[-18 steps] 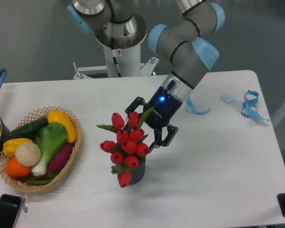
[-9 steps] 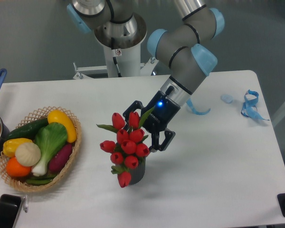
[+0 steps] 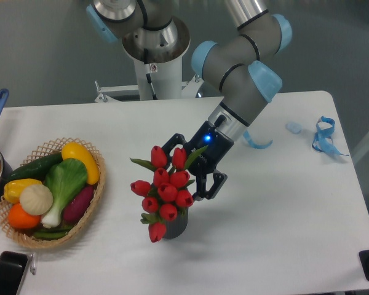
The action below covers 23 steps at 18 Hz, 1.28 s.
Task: Pick up the flowers from the vase
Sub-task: 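Close the gripper on the red tulip stems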
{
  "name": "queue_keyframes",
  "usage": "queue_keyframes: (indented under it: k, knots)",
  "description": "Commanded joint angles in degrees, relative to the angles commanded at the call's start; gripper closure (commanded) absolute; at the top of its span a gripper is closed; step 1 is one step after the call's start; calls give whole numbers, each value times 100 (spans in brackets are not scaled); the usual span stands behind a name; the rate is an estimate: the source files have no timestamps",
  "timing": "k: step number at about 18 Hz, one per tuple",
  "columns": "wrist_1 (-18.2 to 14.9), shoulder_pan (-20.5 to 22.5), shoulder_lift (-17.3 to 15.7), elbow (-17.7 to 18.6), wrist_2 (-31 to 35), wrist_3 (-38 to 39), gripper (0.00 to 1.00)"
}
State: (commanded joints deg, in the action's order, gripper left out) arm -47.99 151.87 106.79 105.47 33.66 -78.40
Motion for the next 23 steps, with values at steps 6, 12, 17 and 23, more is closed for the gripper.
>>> queue_keyframes:
  k: [6, 12, 17, 23]
  knots:
    - [0, 35, 61, -62, 9, 0, 0]
    - [0, 0, 193, -167, 17, 9, 0]
    - [0, -18, 185, -150, 0, 17, 14]
    - [0, -9, 158, -97, -9, 9, 39]
